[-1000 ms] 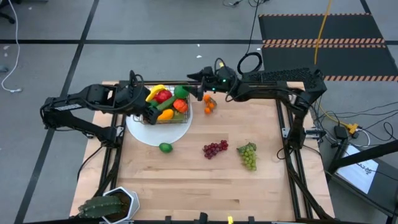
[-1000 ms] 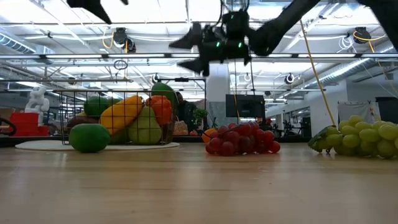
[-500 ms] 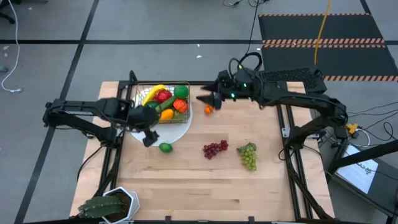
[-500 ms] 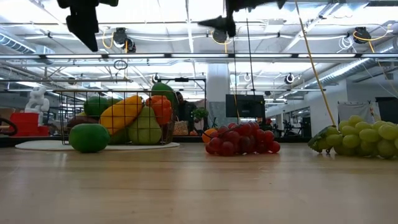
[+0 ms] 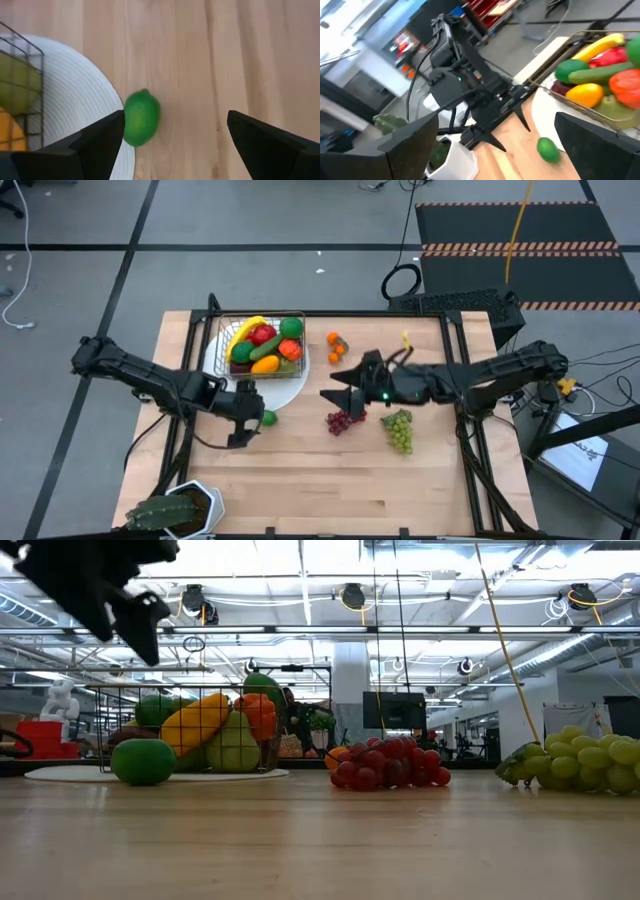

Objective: Build produce basket
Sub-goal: Put the lime into the wired basket

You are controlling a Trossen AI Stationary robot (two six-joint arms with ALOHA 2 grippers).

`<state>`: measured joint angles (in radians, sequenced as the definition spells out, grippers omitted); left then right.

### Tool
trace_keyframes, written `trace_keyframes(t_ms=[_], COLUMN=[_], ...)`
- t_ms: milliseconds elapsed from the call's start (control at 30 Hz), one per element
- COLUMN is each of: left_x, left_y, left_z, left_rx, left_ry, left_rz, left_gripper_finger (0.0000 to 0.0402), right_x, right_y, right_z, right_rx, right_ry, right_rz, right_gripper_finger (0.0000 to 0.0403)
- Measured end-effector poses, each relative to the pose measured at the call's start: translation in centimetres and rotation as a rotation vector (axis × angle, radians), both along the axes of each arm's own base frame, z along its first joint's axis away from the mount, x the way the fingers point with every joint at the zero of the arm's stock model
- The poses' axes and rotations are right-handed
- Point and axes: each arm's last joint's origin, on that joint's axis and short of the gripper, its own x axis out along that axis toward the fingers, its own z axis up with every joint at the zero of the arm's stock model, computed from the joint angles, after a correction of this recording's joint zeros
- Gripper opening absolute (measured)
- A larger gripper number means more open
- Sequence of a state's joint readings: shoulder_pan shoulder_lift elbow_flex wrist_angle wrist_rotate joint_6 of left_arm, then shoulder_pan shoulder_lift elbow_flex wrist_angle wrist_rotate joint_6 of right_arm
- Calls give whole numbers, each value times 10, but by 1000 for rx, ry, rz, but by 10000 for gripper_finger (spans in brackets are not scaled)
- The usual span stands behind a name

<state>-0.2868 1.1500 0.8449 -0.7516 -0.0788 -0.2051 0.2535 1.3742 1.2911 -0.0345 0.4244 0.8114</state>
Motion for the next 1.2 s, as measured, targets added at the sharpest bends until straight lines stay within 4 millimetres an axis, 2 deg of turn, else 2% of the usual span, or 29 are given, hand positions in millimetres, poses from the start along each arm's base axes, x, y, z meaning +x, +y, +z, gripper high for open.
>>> trace_keyframes(t_ms=[300, 467, 600, 800, 1000, 1200], left_x=[-10, -13, -16, -13, -10, -3], left_y=[1, 6, 11, 13, 16, 18], left_z=[-46, -68, -77, -83, -97, -101], left_rx=[38, 45, 118, 126, 125, 102], left_ry=[22, -8, -13, -73, -54, -76], left_rz=[-61, -63, -41, -93, -83, -66], left_gripper_finger=[351, 351, 351, 351, 351, 351], right_x=[-10, -11, -11, -8, -6, -18], right_y=[26, 28, 28, 19, 4, -17], right_z=[1, 1, 1, 1, 2, 6], right_rx=[-19, -23, -56, -140, -238, -272], right_ry=[-23, -20, -8, 15, 51, 121], right_rz=[-101, -92, -88, -102, -129, -172], right_gripper_finger=[391, 391, 391, 391, 391, 391])
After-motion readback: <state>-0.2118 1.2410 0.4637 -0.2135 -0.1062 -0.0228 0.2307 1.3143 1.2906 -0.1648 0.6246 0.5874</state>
